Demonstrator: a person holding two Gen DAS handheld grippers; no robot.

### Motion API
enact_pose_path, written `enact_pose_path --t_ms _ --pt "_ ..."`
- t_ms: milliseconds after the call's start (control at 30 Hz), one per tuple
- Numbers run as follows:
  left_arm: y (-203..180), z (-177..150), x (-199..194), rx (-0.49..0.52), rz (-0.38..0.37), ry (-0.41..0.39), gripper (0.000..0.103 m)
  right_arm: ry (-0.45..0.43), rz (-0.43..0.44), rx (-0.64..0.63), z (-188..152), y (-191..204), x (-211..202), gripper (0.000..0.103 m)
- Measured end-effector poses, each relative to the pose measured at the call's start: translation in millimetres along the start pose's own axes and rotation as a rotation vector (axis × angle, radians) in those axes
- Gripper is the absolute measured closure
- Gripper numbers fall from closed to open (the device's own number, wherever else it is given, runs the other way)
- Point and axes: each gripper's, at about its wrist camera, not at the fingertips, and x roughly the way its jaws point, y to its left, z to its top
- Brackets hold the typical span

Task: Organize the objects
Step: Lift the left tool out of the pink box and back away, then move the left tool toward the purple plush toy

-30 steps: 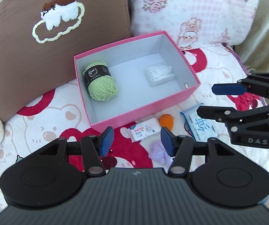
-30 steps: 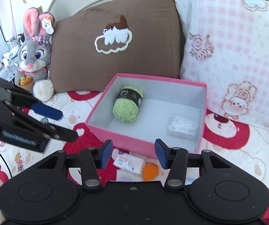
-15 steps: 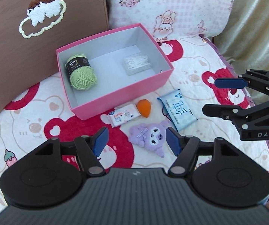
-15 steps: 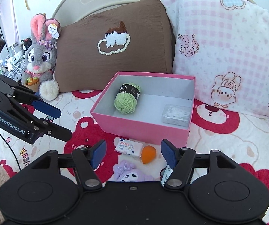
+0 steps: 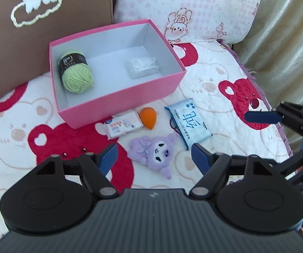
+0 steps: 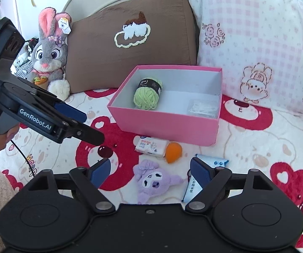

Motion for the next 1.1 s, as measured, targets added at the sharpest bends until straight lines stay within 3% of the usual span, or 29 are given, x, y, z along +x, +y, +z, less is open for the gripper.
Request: enact_pose_path --t_ms 200,500,767,933,1100 --pt "6 -14 13 -0.009 0.009 0.01 0.022 0.006 0.007 0.011 -13 5 9 0.016" --pt "24 -37 39 -0.06 -0.002 0.045 0.017 0.041 -0.021 -0.077 -27 29 25 0.015" --pt "36 -48 52 -0.078 -0.018 0.003 0.017 0.029 -0.028 -0.099 -34 39 43 0.016" --pt "44 -48 67 -0.116 -0.044 -0.028 0.017 -0.007 -0.085 -0.205 -43 48 59 0.016" --pt "46 -53 87 -0.138 -0.058 -0.034 0.017 -0.024 -0.178 -0.203 -47 47 81 0.016"
